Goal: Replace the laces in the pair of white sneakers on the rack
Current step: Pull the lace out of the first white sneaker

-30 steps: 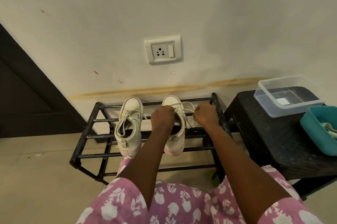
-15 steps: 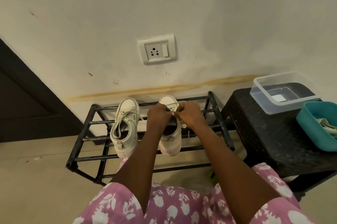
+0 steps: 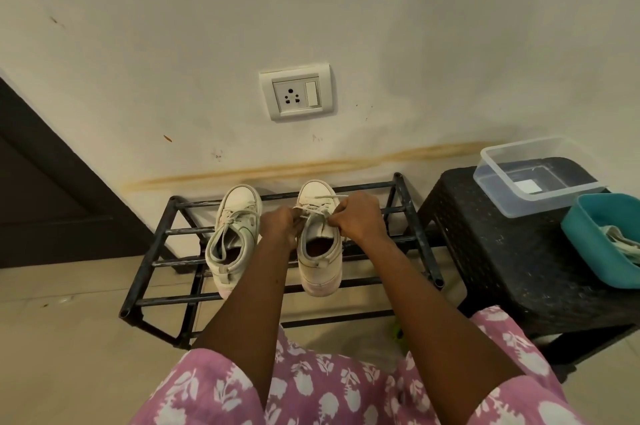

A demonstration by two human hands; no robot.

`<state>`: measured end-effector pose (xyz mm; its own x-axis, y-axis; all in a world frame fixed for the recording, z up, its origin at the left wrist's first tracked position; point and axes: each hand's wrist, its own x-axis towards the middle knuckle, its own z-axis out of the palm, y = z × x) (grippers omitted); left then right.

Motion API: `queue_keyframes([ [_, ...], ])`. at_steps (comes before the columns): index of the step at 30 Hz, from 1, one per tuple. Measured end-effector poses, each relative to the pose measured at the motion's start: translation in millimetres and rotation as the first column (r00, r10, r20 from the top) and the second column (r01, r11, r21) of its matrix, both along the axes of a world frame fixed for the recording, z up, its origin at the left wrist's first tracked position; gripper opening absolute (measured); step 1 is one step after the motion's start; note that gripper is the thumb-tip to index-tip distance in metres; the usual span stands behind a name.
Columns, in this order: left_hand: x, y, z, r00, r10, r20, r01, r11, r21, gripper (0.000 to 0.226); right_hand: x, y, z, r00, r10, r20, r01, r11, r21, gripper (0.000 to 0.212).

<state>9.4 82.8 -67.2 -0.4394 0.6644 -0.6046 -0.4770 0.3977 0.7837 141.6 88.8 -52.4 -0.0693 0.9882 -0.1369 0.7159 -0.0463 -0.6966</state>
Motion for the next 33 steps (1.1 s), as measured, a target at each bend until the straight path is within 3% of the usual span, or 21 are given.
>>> queue_keyframes([
  [1,0,-1,1,0.996,-0.060,-0.062,0.060,0.998,-0.001,0.012,0,0,0,1.000,-0.003,-0.005,0.003,1.000,-0.004,0.038],
  [2,-2,-2,2,0.964,-0.143,-0.222,0.146,0.989,0.000,0.012,0,0,0,1.000,-0.006,-0.007,0.006,1.000,-0.006,0.038],
  [3,-3,-3,3,0.878,-0.221,-0.425,0.249,0.969,0.010,0.019,0,0,0,1.000,-0.008,-0.004,0.008,1.000,-0.009,0.038],
  [5,-7,-4,5,0.607,-0.318,-0.728,0.487,0.873,0.024,0.044,2,0,1,1.000,-0.005,0.002,0.005,1.000,-0.021,0.037],
  [8,-5,-4,9,0.180,-0.350,-0.919,0.676,0.723,-0.143,0.039,3,0,1,1.000,-0.006,-0.013,0.006,1.000,-0.023,0.032],
  [10,-2,-4,10,0.061,-0.356,-0.932,0.671,0.706,-0.226,0.027,3,0,1,1.000,-0.018,-0.021,0.017,0.999,-0.032,0.032],
  [12,1,-4,9,0.082,-0.343,-0.936,0.620,0.753,-0.221,0.022,3,0,2,0.999,-0.021,-0.025,0.020,0.999,-0.042,0.035],
  [17,11,-7,4,0.303,-0.287,-0.909,0.466,0.876,-0.122,0.026,2,0,3,0.999,-0.017,-0.038,0.015,0.999,-0.047,0.042],
  [22,16,-10,5,0.478,-0.241,-0.845,0.320,0.943,-0.088,0.020,0,-1,3,0.999,-0.024,-0.032,0.022,0.999,-0.048,0.038],
  [25,4,-7,2,0.682,-0.176,-0.710,0.184,0.981,-0.066,0.032,1,-1,4,0.999,-0.017,-0.040,0.015,0.998,-0.054,0.037],
  [28,-13,-5,-2,0.876,-0.082,-0.476,0.040,0.994,-0.099,0.020,2,0,4,0.999,-0.013,-0.044,0.010,0.998,-0.068,0.038],
  [29,-16,-6,-2,0.917,-0.061,-0.395,0.019,0.994,-0.109,0.029,1,-1,4,0.999,-0.011,-0.047,0.008,0.998,-0.067,0.037],
  [31,-19,-8,-5,0.904,-0.082,-0.419,0.027,0.991,-0.135,0.036,1,-2,4,0.999,-0.013,-0.052,0.010,0.998,-0.063,0.035],
  [33,-21,-9,-7,0.778,-0.165,-0.606,0.086,0.984,-0.158,0.031,1,-2,4,0.998,-0.024,-0.051,0.020,0.998,-0.067,0.033],
])
